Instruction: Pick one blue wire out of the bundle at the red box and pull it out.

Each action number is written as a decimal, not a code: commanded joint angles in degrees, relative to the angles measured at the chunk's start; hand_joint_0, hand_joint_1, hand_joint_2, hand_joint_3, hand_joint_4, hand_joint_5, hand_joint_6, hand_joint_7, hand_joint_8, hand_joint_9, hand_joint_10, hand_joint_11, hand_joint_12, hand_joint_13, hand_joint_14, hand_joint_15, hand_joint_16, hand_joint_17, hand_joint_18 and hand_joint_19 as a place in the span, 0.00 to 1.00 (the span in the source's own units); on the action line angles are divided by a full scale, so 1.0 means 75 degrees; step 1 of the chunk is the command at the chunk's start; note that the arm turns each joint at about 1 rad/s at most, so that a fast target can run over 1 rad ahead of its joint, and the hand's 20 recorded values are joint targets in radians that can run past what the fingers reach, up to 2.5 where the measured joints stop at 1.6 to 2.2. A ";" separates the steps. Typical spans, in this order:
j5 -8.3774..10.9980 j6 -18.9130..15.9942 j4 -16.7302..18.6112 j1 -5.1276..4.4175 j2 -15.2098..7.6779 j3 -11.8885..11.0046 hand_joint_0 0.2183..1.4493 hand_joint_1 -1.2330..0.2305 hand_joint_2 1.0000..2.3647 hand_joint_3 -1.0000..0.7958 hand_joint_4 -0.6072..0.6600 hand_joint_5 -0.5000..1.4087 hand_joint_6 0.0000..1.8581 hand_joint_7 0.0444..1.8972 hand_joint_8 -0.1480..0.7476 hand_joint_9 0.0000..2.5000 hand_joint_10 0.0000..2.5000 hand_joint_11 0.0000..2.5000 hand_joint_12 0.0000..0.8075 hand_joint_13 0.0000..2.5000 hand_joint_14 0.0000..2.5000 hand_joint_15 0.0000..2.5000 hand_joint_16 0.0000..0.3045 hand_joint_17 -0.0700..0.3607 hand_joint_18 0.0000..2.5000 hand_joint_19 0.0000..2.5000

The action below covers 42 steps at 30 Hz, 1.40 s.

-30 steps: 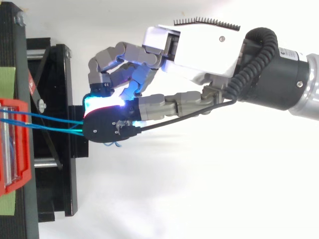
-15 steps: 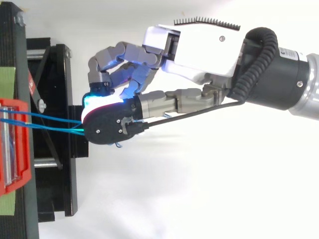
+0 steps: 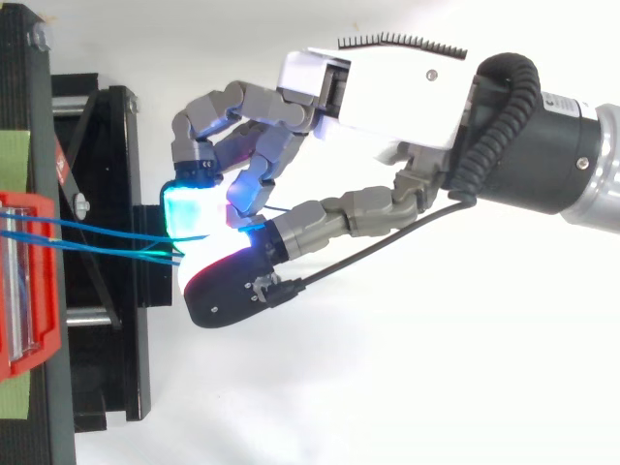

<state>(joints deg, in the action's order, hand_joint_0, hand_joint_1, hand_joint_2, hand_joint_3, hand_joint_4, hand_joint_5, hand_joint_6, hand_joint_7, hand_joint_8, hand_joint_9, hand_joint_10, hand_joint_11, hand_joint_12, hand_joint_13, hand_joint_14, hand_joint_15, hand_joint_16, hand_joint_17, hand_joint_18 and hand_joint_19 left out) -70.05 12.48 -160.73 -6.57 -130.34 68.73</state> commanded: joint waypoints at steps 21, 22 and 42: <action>0.0000 0.0000 0.0009 -0.0003 0.0000 0.0000 0.28 0.33 0.02 0.47 0.63 0.19 0.46 0.62 0.49 0.46 0.01 0.57 0.47 0.26 0.01 0.18 0.20 0.47 0.16 0.18; 0.0000 0.0000 0.0009 -0.0003 0.0000 0.0012 0.28 0.34 0.02 0.47 0.63 0.19 0.46 0.63 0.49 0.46 0.01 0.57 0.48 0.26 0.01 0.18 0.20 0.47 0.16 0.18; 0.0024 0.0012 -0.0015 -0.0015 0.0000 -0.0176 0.28 0.32 0.01 0.56 0.54 0.22 0.45 0.66 0.51 0.44 0.01 0.33 0.56 0.26 0.00 0.13 0.25 0.57 0.21 0.14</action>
<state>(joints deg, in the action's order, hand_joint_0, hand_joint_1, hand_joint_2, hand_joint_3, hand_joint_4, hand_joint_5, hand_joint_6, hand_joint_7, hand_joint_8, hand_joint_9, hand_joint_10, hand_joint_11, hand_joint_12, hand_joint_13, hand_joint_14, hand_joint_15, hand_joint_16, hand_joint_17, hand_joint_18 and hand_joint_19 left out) -69.87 12.54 -160.79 -6.66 -130.33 67.81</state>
